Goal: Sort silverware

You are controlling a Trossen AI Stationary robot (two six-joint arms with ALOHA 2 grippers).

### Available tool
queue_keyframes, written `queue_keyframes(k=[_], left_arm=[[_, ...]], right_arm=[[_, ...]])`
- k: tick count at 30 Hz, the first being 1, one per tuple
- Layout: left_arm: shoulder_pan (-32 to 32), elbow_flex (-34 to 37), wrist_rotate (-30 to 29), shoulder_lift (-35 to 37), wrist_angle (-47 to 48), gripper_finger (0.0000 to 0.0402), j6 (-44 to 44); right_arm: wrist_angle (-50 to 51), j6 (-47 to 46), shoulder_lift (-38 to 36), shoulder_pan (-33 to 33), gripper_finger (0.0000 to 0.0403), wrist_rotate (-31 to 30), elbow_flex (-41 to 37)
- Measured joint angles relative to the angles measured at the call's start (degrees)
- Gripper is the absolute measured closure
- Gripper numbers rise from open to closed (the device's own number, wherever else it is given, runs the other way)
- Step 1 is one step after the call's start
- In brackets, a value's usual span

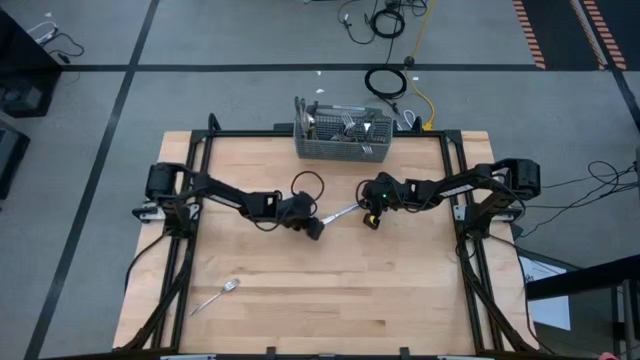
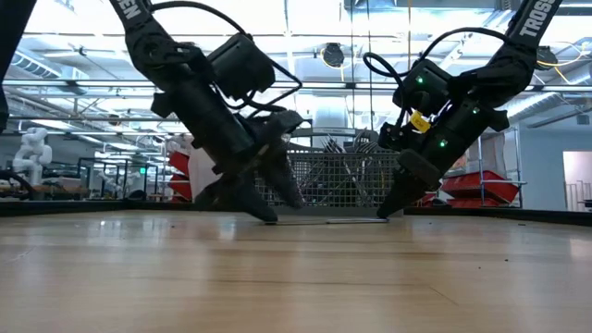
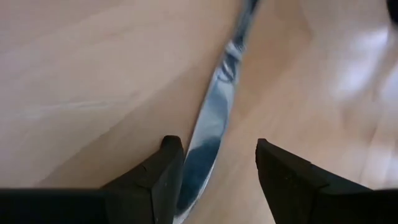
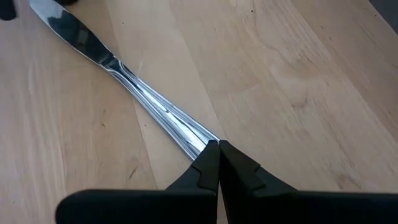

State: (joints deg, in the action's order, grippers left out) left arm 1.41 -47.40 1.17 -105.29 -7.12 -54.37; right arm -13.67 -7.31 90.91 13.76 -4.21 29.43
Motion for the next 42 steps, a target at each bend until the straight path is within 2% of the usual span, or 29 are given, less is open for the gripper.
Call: queue_keyframes(k=[8, 13, 16, 27, 32, 39, 42], left_arm=[[-4.35, -0.63, -3.53, 1.63, 3.45, 0.0196, 19.99], [-8.48, -0.98, -15.53, 1.04, 6.65, 0.0196, 28.37], [-9.4, -1.04, -18.5, -0.06, 6.2, 0.0196, 34.1], [-9.09, -1.45, -21.27, -6.25, 1.3, 0.02, 36.15], [-9.12, -1.54, -21.05, -7.48, 0.16, 0.0249, 35.96], [-9.05, -1.68, -20.47, -7.51, 0.34, 0.0382, 35.62], [-9.03, -1.68, -20.44, -7.44, 0.45, 0.0397, 34.31]], right_arm=[[-0.11, -0.07, 0.0, 0.0, 0.0403, -0.08, 0.0], [-0.4, -0.72, -0.02, 0.0, 0.0403, -0.2, 0.0], [-1.3, -0.91, 0.01, 0.0, 0.0403, -0.2, -0.02], [-2.08, -1.03, 0.06, 0.0, 0.0403, 0.0, -0.07], [-2.22, -1.03, 0.04, 0.0, 0.0403, 0.2, -0.07], [-2.41, -1.03, -0.04, -0.01, 0.0403, 1.6, -0.02], [-2.5, -1.03, -0.04, 0.0, 0.0403, 1.57, -0.02]])
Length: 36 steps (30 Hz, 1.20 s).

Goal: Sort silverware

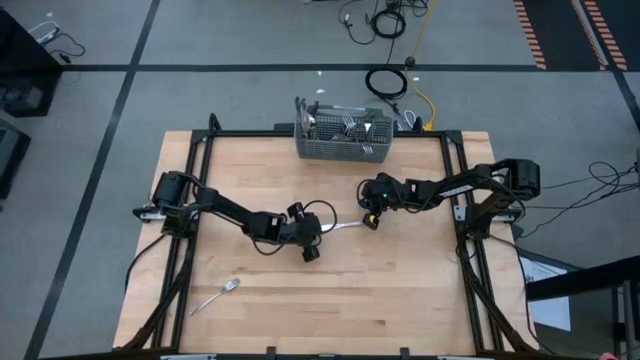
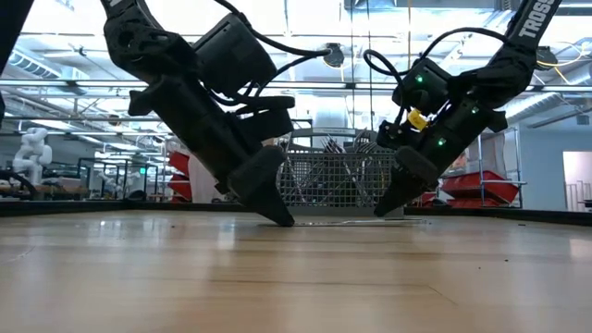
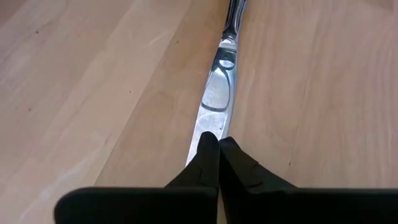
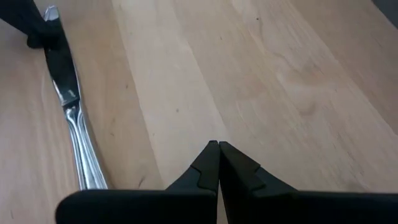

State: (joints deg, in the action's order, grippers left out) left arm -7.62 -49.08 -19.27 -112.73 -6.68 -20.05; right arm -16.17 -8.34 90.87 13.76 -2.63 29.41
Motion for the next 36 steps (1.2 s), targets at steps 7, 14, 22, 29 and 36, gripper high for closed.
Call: queue_keyframes(k=[7, 14, 22, 29, 36], left_arm=[[0.13, -3.15, 0.67, 0.35, 5.5, 0.04, -0.24], [0.24, -6.19, 1.22, 0.2, 10.66, 0.04, 2.42], [0.22, -6.25, 1.2, 0.2, 11.06, 0.0401, 2.38], [0.2, -6.25, 1.18, 0.2, 11.06, 0.0401, 2.34], [0.2, -6.1, 1.38, 2.08, 13.02, 0.0367, 0.96]], right_arm=[[-0.51, 2.04, -2.77, 0.0, 0.0403, 3.16, 0.0], [3.88, 3.26, -9.44, -2.08, 0.0403, 10.28, 0.15], [16.84, 4.55, -9.11, -6.34, 0.0403, 7.02, 0.04], [18.68, 4.61, -9.11, -7.85, 0.0403, 5.05, 0.04], [19.28, 4.67, -9.11, -7.87, 0.0403, 3.91, 0.04]])
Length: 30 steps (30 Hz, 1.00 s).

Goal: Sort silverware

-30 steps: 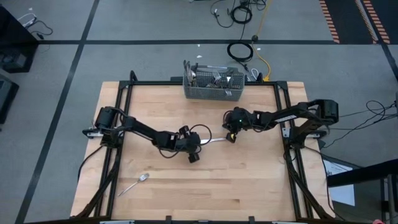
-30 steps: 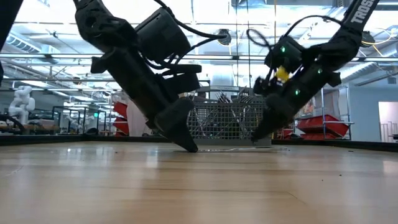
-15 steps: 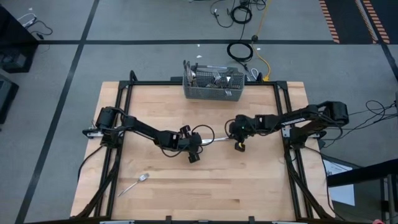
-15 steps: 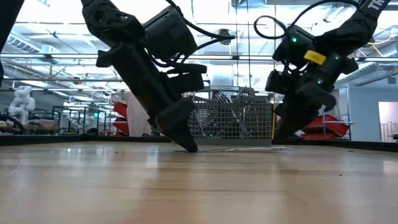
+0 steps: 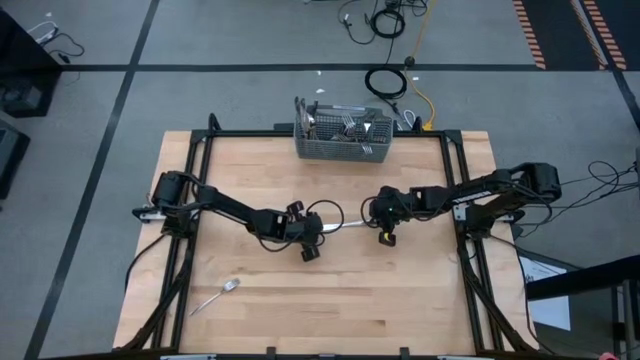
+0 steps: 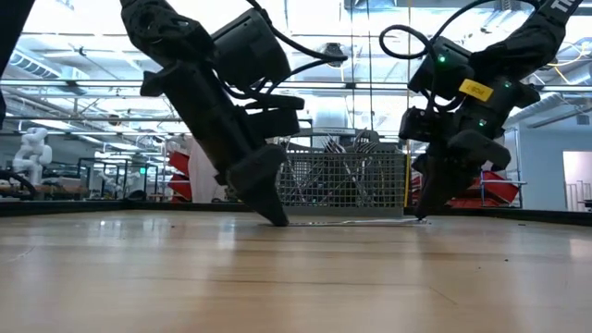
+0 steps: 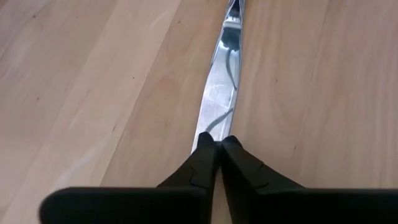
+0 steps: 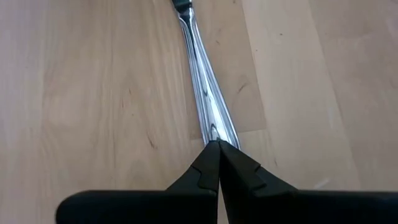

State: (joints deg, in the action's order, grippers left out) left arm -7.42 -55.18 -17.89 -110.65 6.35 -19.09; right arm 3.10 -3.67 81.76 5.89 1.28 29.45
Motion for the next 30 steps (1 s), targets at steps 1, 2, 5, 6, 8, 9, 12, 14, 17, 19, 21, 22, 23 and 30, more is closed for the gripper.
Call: queue_keyframes(k=[1, 2, 5, 6, 8, 9, 12, 14, 17, 19, 21, 22, 23, 30], left_arm=[[0.02, 0.02, 0.03, 0.05, 0.21, 0.0361, 0.0], [0.0, 0.02, 0.02, 0.05, 0.42, 0.0357, 0.0], [0.04, -0.85, 0.0, 1.21, 5.02, 0.0346, -1.65], [0.12, -1.5, 0.0, 1.85, 7.94, 0.0343, -2.52], [0.37, -2.85, 0.61, 4.08, 14.18, 0.0335, -3.04], [0.53, -3.4, 0.81, 5.48, 17.52, 0.033, -3.07], [1.38, -5.34, 0.5, 10.88, 22.6, 0.031, -4.58], [2.3, -5.45, 0.14, 14.68, 26.04, 0.0295, -9.23], [3.39, -4.74, -0.04, 18.73, 27.22, 0.0272, -18.61], [3.92, -3.52, 0.41, 21.13, 23.85, 0.0259, -24.65], [4.33, -1.57, 2.38, 21.68, 19.68, 0.0247, -28.14], [4.37, -0.19, 3.51, 21.42, 17.82, 0.0242, -29.53], [4.4, 1.53, 4.43, 21.13, 15.13, 0.0236, -30.92], [5.19, 12.3, 13.35, 14.01, -6.2, 0.0191, -52.6]], right_arm=[[0.03, 0.03, 0.0, 0.0, 0.0403, -0.06, 0.0], [-0.02, -0.02, 0.0, 0.0, 0.0403, -0.1, -0.11], [-0.56, -1.07, -0.05, 0.0, 0.0403, -0.18, -1.34], [-0.88, -1.6, -0.09, 0.0, 0.0403, -0.25, -1.91], [-2.13, -2.84, -0.16, -0.02, 0.0403, -0.21, -3.16], [-2.98, -3.35, -0.22, -0.01, 0.0403, -0.1, -3.84], [-5.11, -4.49, -0.22, 0.0, 0.0403, 0.02, -5.08], [-5.35, -5.09, -0.22, 0.0, 0.0403, -0.04, -5.35], [-5.87, -5.24, -0.17, -0.02, 0.0403, -0.48, -5.4], [-6.14, -5.28, -0.14, -0.02, 0.0403, -1.01, -5.44], [-6.69, -5.21, -0.09, -0.01, 0.0403, -1.31, -5.47], [-7.1, -5.19, -0.08, -0.02, 0.0403, -1.43, -5.52], [-7.57, -5.19, -0.07, 0.0, 0.0403, -1.5, -5.53], [-8.57, -8.23, 0.0, 0.02, 0.0403, -5.05, -5.58]])
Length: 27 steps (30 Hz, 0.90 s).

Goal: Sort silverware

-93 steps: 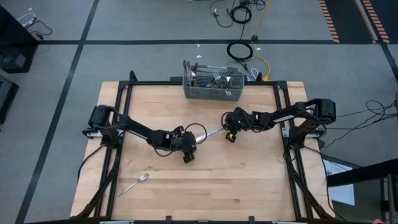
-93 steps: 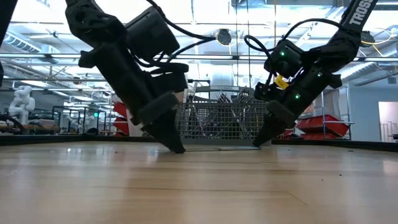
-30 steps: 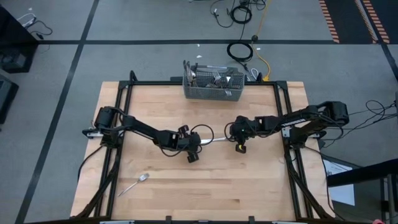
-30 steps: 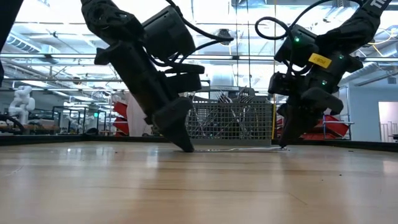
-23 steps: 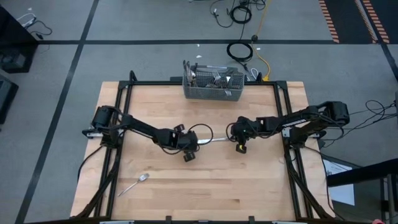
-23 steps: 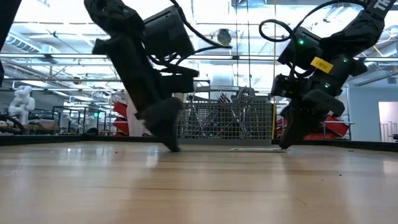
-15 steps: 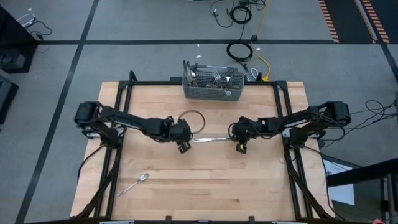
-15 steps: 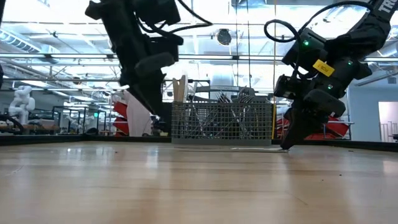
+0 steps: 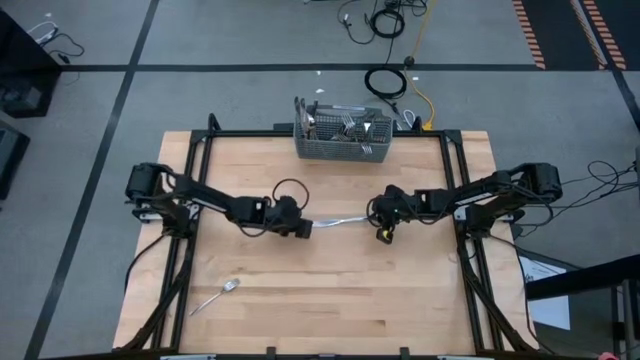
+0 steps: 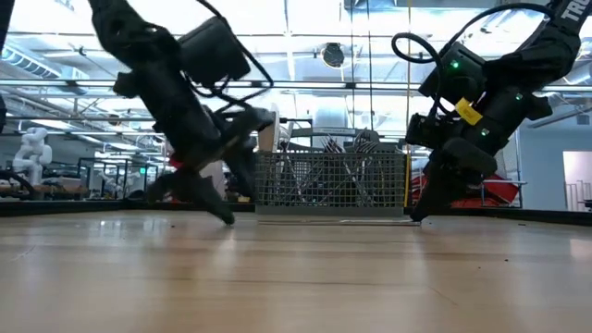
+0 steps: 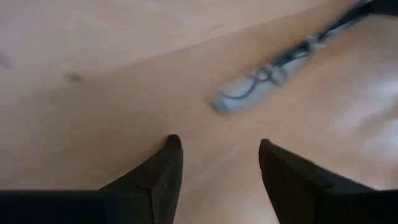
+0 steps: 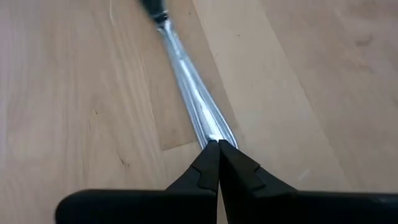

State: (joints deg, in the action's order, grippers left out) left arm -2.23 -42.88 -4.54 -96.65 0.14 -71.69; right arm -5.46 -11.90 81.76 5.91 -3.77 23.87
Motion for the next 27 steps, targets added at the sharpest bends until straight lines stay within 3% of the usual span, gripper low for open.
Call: queue_keyframes(k=[8, 18, 27], left_arm=[[0.5, 2.5, -0.98, -1.6, -9.37, 0.0173, -6.0], [5.12, 2.44, -1.36, -2.51, -10.23, 0.0173, -6.56], [6.22, 2.11, 4.84, -10.14, -20.8, 0.0172, -9.51]], right_arm=[[-0.08, 0.74, 0.02, -0.02, 0.0403, -0.35, -0.02], [-0.19, 2.12, 0.02, -0.04, 0.0403, -0.7, -0.02], [-0.41, 2.29, 0.02, -0.04, 0.0403, -1.0, -0.02]])
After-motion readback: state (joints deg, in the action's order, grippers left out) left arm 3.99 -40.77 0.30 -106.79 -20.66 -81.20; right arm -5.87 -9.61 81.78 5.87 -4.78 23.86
